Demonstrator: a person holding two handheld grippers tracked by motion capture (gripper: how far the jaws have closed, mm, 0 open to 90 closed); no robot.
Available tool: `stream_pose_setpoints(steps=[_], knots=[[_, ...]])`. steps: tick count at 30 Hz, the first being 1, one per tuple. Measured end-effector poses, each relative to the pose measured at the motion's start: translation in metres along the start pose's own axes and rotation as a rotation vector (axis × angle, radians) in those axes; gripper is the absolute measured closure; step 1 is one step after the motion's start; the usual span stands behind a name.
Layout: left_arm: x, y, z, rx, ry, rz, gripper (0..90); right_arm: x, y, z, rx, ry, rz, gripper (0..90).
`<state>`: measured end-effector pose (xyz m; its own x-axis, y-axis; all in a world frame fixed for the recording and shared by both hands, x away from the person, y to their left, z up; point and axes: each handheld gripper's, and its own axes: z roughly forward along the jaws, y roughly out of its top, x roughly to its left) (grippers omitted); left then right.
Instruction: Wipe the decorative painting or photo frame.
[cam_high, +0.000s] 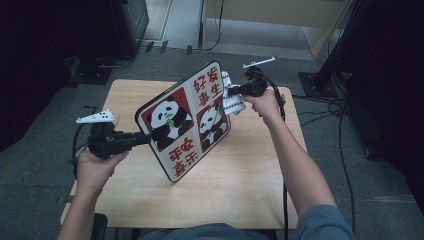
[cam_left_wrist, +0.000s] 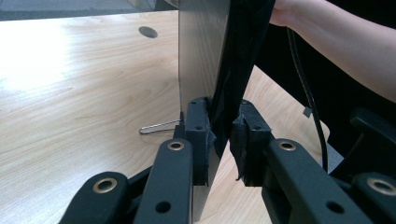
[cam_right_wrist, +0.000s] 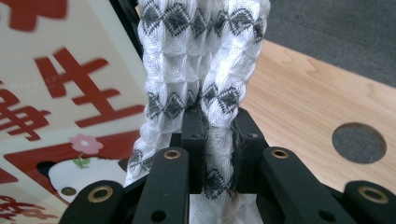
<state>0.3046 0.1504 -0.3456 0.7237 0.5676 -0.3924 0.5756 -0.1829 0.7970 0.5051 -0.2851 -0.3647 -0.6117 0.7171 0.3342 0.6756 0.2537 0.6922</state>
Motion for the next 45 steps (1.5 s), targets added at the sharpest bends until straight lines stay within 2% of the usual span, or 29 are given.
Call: stream_pose_setpoints(steps=[14, 26, 37, 41, 45], knots=[[0.0, 0.0, 0.0, -0.001, -0.001, 0.002, 78.0, -0.003, -0.015, 0.006, -0.007, -0.019, -0.001, 79.2], [0.002, 0.0, 0.0, -0.004, -0.009, 0.004, 77.9, -0.008, -0.026, 0.012, 0.033, -0.02, 0.012, 79.2], [0.001, 0.0, 0.0, -0.004, -0.005, 0.002, 78.0, -0.012, -0.04, 0.015, 0.007, -0.011, 0.036, 79.2], [0.001, 0.0, 0.001, -0.006, -0.003, 0.002, 78.0, -0.011, -0.044, 0.016, 0.011, -0.031, 0.019, 79.2], [0.0, -0.001, 0.001, -0.008, 0.0, 0.0, 78.0, -0.013, -0.051, 0.018, 0.005, -0.027, 0.038, 79.1]])
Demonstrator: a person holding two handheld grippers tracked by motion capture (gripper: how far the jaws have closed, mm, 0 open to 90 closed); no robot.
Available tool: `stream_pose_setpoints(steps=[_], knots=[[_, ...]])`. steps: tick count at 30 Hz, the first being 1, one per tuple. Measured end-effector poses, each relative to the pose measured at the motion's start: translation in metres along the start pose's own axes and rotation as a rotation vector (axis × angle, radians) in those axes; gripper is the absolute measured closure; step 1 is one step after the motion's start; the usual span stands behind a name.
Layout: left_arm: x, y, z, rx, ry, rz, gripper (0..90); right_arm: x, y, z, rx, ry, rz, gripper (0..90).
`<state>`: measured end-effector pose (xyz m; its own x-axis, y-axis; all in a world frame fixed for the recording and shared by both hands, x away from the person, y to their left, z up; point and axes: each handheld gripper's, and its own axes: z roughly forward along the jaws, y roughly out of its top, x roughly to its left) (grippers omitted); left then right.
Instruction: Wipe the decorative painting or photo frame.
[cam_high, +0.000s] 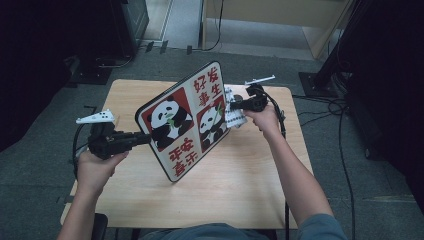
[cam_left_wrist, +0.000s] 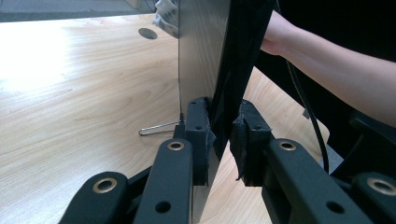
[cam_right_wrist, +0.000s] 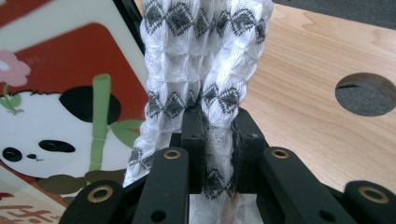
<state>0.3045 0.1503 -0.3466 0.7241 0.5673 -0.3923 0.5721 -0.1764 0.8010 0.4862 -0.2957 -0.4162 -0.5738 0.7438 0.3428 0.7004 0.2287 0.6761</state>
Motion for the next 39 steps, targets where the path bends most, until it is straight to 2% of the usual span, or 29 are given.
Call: stream_pose_setpoints(steps=[4, 11, 14, 18, 21, 26, 34, 39], knots=[[0.0, 0.0, 0.0, -0.002, 0.0, -0.001, 78.0, 0.0, -0.006, 0.003, 0.009, -0.024, -0.01, 79.1], [0.0, 0.0, 0.0, -0.002, 0.001, 0.0, 78.0, -0.005, -0.018, 0.007, 0.012, -0.014, 0.019, 79.1], [0.0, -0.001, 0.0, -0.002, 0.005, 0.003, 78.1, -0.006, -0.025, 0.009, -0.004, -0.018, 0.011, 79.1], [0.0, -0.001, 0.0, -0.002, 0.007, 0.002, 78.0, -0.008, -0.033, 0.012, 0.026, -0.037, 0.004, 79.1], [0.0, -0.001, 0.0, -0.003, 0.008, 0.002, 78.1, -0.009, -0.037, 0.013, 0.016, -0.035, 0.009, 79.1], [0.0, -0.001, 0.0, -0.009, 0.009, -0.005, 77.9, -0.01, -0.042, 0.016, 0.037, -0.052, -0.003, 79.0], [0.0, -0.002, -0.001, -0.011, 0.011, -0.005, 78.0, -0.016, -0.052, 0.018, 0.047, -0.028, 0.026, 79.0], [-0.001, -0.002, 0.0, -0.014, 0.018, -0.005, 77.8, -0.019, -0.06, 0.02, 0.051, -0.043, 0.021, 78.7]])
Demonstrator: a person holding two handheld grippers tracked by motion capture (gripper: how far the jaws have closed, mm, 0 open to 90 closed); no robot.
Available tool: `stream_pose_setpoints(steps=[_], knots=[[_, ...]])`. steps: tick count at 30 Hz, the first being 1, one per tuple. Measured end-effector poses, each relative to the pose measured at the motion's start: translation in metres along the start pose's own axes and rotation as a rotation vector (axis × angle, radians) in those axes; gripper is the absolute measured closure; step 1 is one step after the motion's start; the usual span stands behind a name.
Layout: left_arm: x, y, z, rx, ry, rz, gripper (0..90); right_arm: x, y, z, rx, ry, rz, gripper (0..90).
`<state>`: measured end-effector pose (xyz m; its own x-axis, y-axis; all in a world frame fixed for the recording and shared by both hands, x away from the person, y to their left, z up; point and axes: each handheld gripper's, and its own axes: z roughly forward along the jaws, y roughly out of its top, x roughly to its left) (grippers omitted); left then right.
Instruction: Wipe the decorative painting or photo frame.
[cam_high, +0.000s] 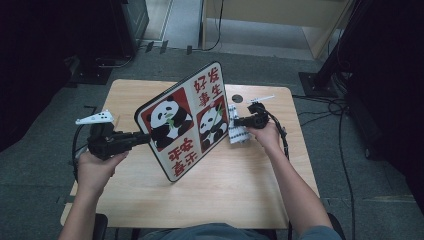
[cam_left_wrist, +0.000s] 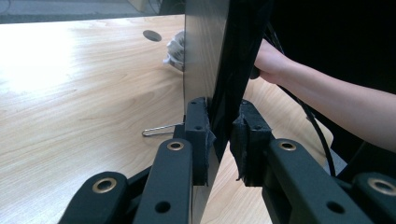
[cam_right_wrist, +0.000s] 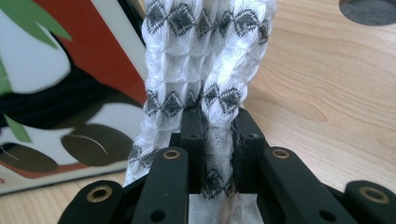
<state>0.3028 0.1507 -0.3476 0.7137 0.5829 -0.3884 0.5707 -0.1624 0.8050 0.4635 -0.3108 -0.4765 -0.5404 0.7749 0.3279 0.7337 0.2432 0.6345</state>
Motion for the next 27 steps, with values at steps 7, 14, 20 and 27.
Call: stream_pose_setpoints(steps=[7, 14, 20, 27], knots=[[0.001, -0.001, 0.0, -0.003, -0.004, -0.002, 77.6, -0.009, -0.001, -0.014, -0.031, -0.031, 0.031, 78.7], [0.0, -0.001, 0.0, -0.003, -0.002, -0.002, 77.6, -0.011, -0.002, -0.021, -0.046, -0.047, 0.038, 78.7], [0.0, -0.001, 0.0, -0.001, -0.003, -0.001, 77.6, -0.014, -0.001, -0.032, -0.079, -0.065, 0.035, 78.7], [0.0, -0.002, 0.0, -0.004, -0.007, -0.005, 77.4, -0.024, -0.003, -0.043, -0.087, -0.104, 0.049, 78.7]])
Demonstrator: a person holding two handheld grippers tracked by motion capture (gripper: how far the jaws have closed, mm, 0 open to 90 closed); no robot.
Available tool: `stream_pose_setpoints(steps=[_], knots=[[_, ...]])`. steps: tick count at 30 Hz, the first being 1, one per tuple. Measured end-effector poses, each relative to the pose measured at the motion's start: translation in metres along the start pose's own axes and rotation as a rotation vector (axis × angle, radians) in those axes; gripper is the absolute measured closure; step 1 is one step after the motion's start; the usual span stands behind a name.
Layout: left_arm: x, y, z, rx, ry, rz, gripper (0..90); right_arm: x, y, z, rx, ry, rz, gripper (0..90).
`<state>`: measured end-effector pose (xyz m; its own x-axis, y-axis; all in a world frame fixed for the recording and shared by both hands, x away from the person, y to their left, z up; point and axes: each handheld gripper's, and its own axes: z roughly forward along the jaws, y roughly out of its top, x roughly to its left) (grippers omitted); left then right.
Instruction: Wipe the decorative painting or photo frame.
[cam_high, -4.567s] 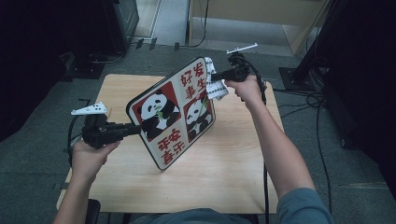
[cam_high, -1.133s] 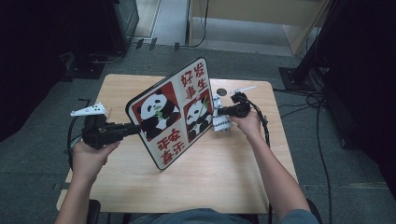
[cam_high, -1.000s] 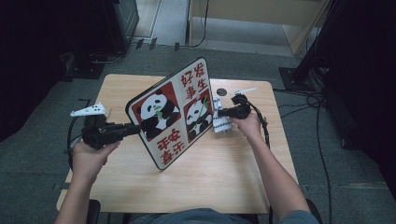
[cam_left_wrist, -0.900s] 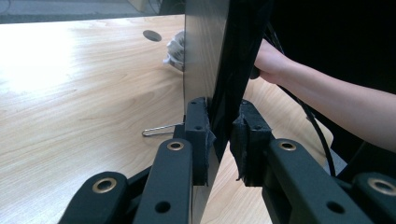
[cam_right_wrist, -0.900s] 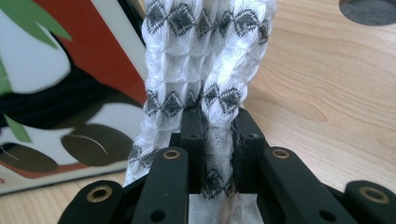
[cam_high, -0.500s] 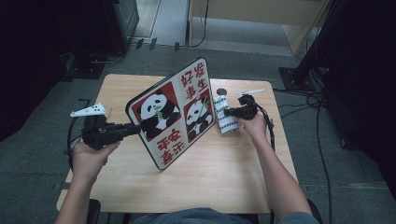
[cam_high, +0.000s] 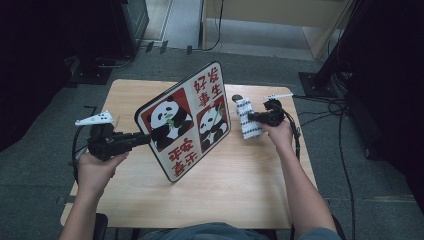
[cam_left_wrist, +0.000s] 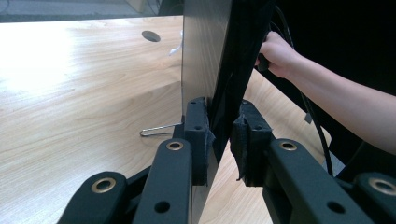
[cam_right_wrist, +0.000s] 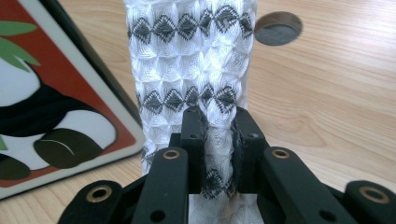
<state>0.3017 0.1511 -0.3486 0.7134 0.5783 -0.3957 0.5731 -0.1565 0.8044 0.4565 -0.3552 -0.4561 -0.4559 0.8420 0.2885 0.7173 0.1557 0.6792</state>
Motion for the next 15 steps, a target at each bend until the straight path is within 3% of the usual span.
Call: stream_pose_setpoints(steps=[9, 15], knots=[[-0.001, 0.0, 0.0, 0.003, 0.001, 0.001, 77.5, -0.021, -0.007, -0.015, -0.018, -0.057, 0.045, 78.7], [-0.001, 0.0, 0.0, 0.004, 0.002, 0.002, 77.5, -0.033, -0.02, -0.008, -0.022, -0.082, 0.07, 78.6]])
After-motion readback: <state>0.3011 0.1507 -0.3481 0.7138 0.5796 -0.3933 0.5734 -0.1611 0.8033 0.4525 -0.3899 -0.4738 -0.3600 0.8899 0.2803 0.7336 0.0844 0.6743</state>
